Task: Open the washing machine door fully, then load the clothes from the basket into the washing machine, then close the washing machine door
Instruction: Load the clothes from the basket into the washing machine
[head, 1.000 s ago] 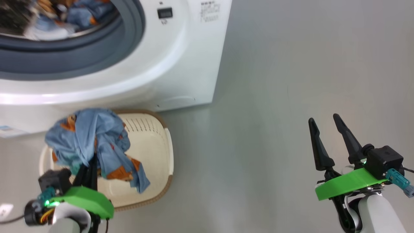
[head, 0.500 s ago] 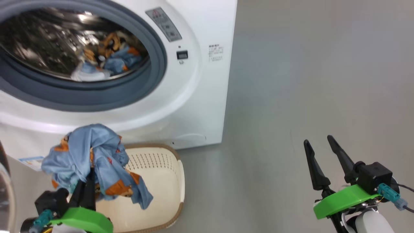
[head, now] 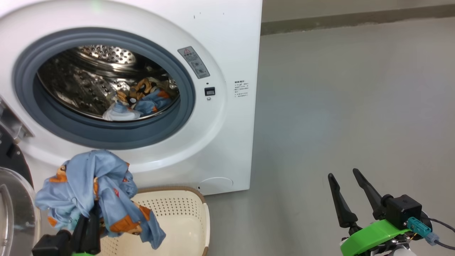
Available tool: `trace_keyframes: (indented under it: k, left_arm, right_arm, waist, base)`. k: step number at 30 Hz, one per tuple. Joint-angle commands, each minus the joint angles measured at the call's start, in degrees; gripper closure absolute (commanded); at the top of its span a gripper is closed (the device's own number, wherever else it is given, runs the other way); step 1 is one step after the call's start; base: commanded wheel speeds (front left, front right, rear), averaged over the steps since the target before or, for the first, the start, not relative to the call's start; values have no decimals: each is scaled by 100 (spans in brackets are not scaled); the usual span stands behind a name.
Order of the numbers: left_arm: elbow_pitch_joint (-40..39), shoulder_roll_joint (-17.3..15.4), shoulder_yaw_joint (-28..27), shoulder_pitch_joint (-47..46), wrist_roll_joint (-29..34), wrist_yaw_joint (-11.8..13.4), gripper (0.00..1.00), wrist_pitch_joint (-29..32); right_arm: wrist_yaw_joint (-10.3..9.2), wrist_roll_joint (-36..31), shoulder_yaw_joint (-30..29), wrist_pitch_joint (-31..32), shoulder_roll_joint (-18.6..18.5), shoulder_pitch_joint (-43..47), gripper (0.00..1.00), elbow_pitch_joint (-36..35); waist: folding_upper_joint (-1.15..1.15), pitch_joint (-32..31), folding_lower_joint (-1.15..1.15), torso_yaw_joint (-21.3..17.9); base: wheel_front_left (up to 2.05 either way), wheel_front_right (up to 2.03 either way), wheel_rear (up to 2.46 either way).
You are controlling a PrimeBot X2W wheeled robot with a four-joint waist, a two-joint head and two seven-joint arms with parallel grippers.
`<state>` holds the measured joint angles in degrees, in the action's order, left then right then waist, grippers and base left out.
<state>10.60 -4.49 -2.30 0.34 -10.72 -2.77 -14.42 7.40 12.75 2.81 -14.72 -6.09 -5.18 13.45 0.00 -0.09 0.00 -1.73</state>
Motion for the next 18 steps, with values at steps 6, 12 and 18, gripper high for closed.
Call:
trace_keyframes:
  k: [6, 12, 18]
  left_arm:
    - [-380, -73, -201, 105, 116, 53, 100, -58]
    - [-477, -48, -172, 194, 165, 46, 100, -58]
    - [-474, -34, -158, 204, 176, 22, 100, -58]
  right_arm:
    - [9, -71, 144, -28, -14, -18, 0, -182]
    - [9, -85, 137, -28, -10, -1, 0, -200]
    - [9, -89, 118, -28, 14, 8, 0, -211]
  waist:
    - [0, -102, 0, 36]
    - [0, -108, 0, 56]
    - [0, -119, 0, 85]
  base:
    - [0, 0, 0]
    - [0, 0, 0]
    - [0, 0, 0]
